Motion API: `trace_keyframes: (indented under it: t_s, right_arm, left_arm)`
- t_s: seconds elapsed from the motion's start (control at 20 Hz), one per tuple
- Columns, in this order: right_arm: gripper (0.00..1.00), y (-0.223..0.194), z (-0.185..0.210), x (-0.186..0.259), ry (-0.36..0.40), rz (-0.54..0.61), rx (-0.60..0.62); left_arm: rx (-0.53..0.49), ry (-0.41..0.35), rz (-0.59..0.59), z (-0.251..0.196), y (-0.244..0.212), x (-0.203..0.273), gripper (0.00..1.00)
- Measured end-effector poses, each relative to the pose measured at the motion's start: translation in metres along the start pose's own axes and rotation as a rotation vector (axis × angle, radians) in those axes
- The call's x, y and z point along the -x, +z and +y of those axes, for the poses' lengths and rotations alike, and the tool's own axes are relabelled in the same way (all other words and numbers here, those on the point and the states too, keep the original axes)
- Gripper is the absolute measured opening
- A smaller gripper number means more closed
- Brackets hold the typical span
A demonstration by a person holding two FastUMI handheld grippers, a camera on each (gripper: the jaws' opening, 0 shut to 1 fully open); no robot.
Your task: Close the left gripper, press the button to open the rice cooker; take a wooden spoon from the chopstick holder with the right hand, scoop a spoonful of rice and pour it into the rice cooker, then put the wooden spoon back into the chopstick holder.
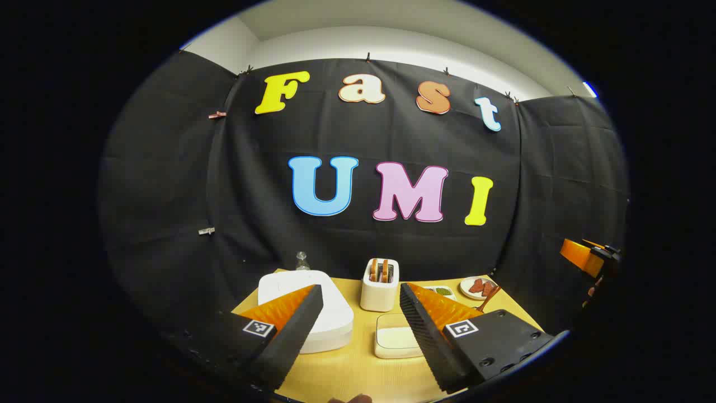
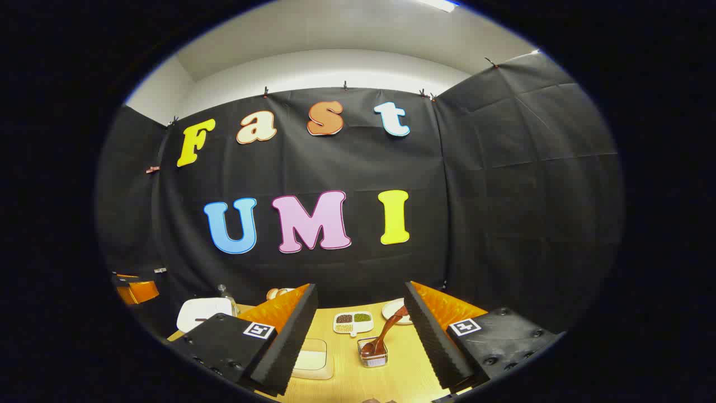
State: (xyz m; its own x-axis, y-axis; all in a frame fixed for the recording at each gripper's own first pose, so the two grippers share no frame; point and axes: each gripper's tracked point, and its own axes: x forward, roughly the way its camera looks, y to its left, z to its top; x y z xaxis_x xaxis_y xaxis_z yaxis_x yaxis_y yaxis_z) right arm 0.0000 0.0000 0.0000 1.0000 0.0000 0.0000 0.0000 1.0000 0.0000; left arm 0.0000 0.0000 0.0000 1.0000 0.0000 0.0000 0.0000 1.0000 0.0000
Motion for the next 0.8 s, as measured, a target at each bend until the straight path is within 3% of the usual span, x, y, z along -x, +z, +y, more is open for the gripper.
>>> trace_keyframes:
  t_s: [0.05,0.45,0.8]
  right_arm:
    - [0.97,0.001,-0.001,0.000,0.001,-0.002,0.001]
    - [0.97,-0.009,0.008,0.005,0.019,0.016,0.016]
    - [0.97,-0.017,0.032,0.015,0.032,0.025,0.021]
  left_arm:
    - [0.004,0.003,0.002,0.001,-0.001,-0.001,0.96]
    - [0.024,0.037,0.021,0.030,-0.013,0.006,0.96]
    - [0.022,0.013,0.033,0.055,-0.026,0.018,0.96]
